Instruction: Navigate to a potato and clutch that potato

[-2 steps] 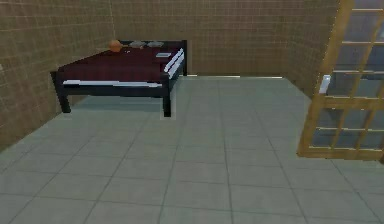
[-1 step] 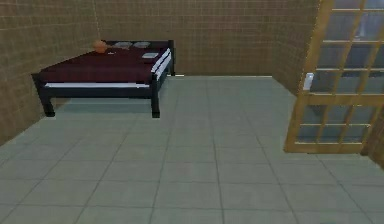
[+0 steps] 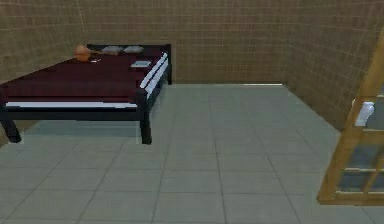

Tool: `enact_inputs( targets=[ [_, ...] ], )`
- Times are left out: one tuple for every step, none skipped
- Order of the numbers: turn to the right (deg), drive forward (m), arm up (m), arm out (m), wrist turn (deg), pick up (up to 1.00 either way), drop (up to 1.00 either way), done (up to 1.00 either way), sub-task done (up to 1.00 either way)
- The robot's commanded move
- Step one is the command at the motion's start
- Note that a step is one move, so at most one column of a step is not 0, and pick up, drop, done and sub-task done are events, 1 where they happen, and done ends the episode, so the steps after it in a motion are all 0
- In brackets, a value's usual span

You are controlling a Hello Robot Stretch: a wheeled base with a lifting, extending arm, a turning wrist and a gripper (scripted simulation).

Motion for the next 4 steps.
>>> enact_inputs(
  targets=[
    [-24.0,0.0,0.0,0.0,0.0,0.0,0.0,0.0,0.0],
    [0.0,0.4,0.0,0.0,0.0,0.0,0.0,0.0,0.0],
    [45.0,0.0,0.0,0.0,0.0,0.0,0.0,0.0,0.0],
    [3.0,0.0,0.0,0.0,0.0,0.0,0.0,0.0,0.0]
  ],
)
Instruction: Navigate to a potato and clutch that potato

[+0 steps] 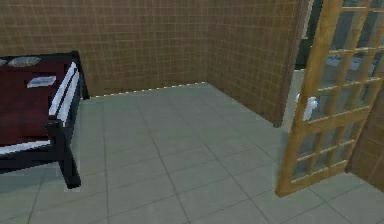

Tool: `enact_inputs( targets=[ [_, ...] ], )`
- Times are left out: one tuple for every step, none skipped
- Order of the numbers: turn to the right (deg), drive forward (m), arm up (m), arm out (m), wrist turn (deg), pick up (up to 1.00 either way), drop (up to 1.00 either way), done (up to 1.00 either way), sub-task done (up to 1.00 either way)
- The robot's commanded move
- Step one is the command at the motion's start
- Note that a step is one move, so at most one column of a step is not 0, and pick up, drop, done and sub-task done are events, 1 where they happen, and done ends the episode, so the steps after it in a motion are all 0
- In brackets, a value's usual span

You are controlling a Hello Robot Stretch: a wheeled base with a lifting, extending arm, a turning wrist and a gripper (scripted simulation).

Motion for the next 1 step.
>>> enact_inputs(
  targets=[
    [0.0,1.0,0.0,0.0,0.0,0.0,0.0,0.0,0.0]
  ],
)
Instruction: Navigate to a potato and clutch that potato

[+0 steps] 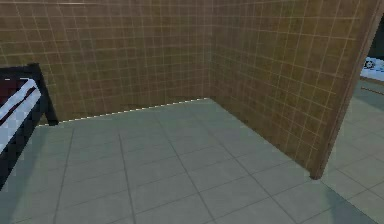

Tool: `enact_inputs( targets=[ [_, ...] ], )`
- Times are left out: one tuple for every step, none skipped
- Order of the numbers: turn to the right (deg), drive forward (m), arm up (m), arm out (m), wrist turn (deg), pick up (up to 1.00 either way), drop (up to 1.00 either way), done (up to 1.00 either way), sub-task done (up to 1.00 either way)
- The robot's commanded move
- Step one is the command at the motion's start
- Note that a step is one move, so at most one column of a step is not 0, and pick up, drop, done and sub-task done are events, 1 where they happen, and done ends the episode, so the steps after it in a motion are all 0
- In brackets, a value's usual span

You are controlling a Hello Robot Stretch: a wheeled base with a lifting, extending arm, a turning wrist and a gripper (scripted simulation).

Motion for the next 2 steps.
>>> enact_inputs(
  targets=[
    [6.0,0.0,0.0,0.0,0.0,0.0,0.0,0.0,0.0],
    [0.0,0.45,0.0,0.0,0.0,0.0,0.0,0.0,0.0]
  ],
)
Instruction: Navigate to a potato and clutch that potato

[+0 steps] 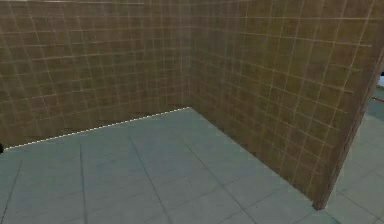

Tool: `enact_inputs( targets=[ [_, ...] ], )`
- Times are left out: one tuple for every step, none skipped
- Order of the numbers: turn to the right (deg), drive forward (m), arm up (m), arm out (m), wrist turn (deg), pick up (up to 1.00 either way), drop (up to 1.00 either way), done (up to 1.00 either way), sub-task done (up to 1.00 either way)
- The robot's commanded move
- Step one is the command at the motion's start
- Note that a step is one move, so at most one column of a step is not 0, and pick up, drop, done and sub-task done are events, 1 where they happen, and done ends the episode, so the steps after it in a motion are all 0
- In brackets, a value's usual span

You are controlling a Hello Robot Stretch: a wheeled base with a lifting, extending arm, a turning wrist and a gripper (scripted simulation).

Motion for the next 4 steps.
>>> enact_inputs(
  targets=[
    [39.0,0.0,0.0,0.0,0.0,0.0,0.0,0.0,0.0],
    [0.0,1.0,0.0,0.0,0.0,0.0,0.0,0.0,0.0],
    [45.0,0.0,0.0,0.0,0.0,0.0,0.0,0.0,0.0],
    [0.0,0.05,0.0,0.0,0.0,0.0,0.0,0.0,0.0]
  ],
)
